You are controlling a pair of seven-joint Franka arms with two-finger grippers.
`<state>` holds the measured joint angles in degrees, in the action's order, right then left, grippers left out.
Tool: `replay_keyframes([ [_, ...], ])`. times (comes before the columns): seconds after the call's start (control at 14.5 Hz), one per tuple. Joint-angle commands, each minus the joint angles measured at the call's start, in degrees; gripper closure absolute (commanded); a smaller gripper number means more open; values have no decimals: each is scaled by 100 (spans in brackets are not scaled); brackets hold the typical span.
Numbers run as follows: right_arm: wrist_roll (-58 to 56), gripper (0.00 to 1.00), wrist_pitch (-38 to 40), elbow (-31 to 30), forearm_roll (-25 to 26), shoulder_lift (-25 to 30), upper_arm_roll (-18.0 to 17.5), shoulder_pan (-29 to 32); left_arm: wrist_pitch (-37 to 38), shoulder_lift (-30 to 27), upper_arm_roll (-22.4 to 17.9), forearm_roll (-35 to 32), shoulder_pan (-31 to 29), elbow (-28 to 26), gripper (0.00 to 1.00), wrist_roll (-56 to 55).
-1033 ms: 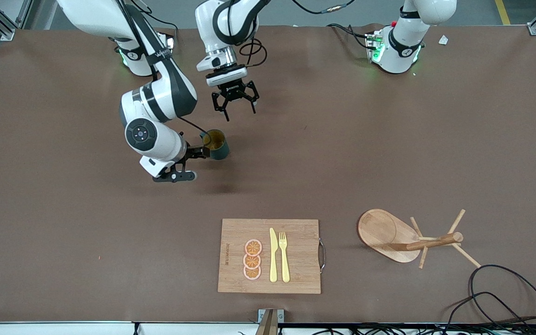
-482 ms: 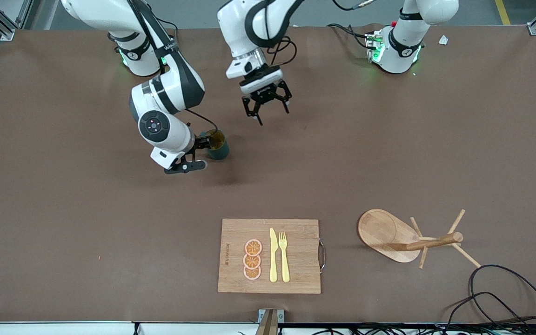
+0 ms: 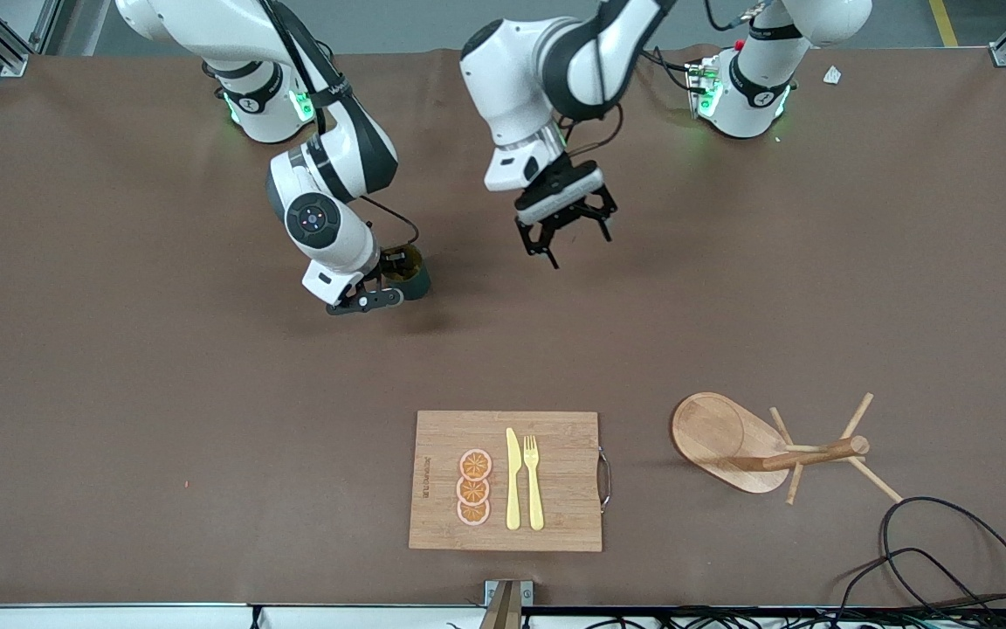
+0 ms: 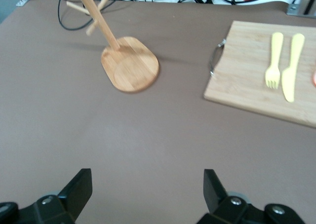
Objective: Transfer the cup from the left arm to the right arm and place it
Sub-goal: 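Grasp the mug with the right gripper while the left gripper releases, then lower the mug with the right gripper while the left gripper withdraws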
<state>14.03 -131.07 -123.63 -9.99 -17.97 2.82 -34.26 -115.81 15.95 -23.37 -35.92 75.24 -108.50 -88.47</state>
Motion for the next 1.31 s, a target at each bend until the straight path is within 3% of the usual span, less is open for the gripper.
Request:
replay_keyframes([
  [0.0,-50,85,-68,-214,-73,250,35,-28,68,-513,69,50,-464,-101,1,924],
  [0.07,-32,96,-68,-214,-73,268,35,-28,68,-688,60,146,-649,-101,1,1328],
  [0.14,-50,99,-68,-214,-73,277,35,-28,68,-899,60,364,-868,-93,1,1794],
  [0.34,-76,100,28,-205,-64,364,43,-11,102,-1366,60,761,-1475,-23,1,3235],
  [0.55,-583,100,257,-152,24,487,183,138,751,-1481,69,1261,-2020,389,1,4755],
  [0.69,-1225,100,275,-144,102,523,254,428,1330,-1481,69,1700,-2450,872,1,5705],
  [0.96,-2182,100,275,-82,980,506,246,1288,1833,-1481,78,2351,-3233,1514,0,6753],
  [1.24,-4378,100,240,207,1052,400,246,2492,2482,-1481,95,2731,-3840,2094,0,7509],
])
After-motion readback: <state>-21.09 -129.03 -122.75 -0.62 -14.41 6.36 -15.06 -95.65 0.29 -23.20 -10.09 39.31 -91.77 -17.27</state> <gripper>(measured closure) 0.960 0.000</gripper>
